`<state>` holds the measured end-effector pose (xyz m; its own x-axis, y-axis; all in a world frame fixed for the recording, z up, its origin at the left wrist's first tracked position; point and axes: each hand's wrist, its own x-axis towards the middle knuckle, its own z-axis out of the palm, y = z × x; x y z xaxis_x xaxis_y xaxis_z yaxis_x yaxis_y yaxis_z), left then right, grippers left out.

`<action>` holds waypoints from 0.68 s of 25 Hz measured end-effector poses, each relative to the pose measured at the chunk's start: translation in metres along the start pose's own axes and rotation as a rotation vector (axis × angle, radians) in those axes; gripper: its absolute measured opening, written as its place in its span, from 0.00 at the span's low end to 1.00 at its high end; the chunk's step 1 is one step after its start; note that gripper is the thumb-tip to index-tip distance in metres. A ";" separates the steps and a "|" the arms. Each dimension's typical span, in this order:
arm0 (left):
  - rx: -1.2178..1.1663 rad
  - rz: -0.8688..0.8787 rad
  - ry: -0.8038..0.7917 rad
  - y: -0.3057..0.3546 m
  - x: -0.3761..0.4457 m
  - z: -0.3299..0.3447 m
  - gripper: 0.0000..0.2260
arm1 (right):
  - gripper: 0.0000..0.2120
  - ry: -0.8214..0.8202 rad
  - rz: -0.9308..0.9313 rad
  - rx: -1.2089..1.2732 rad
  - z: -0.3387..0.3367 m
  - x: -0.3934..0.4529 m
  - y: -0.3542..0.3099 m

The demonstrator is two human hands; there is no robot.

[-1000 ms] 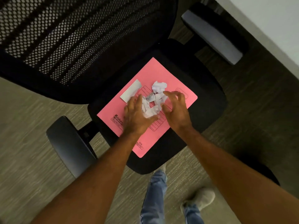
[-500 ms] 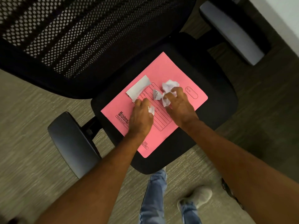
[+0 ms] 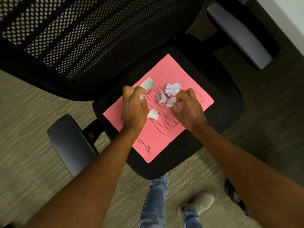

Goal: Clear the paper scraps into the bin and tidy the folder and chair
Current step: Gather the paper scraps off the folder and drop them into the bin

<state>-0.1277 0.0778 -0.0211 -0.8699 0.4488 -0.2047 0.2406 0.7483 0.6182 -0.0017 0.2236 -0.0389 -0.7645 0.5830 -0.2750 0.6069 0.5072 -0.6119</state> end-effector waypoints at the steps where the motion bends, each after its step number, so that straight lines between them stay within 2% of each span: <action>1: 0.054 0.005 -0.002 -0.002 0.007 0.003 0.14 | 0.11 0.044 0.019 0.042 0.002 0.004 0.000; 2: 0.120 0.003 -0.026 -0.004 0.014 0.007 0.17 | 0.14 0.079 0.043 0.092 0.003 0.008 -0.001; 4: 0.229 -0.034 -0.108 -0.011 0.023 0.017 0.24 | 0.26 0.103 0.094 0.149 0.008 0.017 -0.004; 6: 0.255 -0.100 -0.166 -0.018 0.027 0.023 0.27 | 0.39 0.038 0.128 0.004 0.014 0.024 -0.008; 8: 0.227 -0.128 -0.149 -0.023 0.028 0.025 0.23 | 0.44 -0.048 0.126 -0.201 0.021 0.028 -0.012; 10: 0.229 -0.126 -0.108 -0.024 0.028 0.024 0.16 | 0.38 -0.091 0.092 -0.321 0.024 0.028 -0.016; 12: 0.263 -0.111 -0.092 -0.024 0.025 0.024 0.13 | 0.28 -0.100 0.025 -0.362 0.027 0.026 -0.018; 17: 0.143 -0.083 -0.100 -0.018 0.015 0.024 0.13 | 0.18 -0.097 -0.049 -0.246 0.019 0.022 -0.012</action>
<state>-0.1353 0.0826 -0.0534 -0.8440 0.4236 -0.3289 0.2349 0.8433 0.4834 -0.0294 0.2181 -0.0521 -0.8043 0.4965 -0.3266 0.5942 0.6790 -0.4311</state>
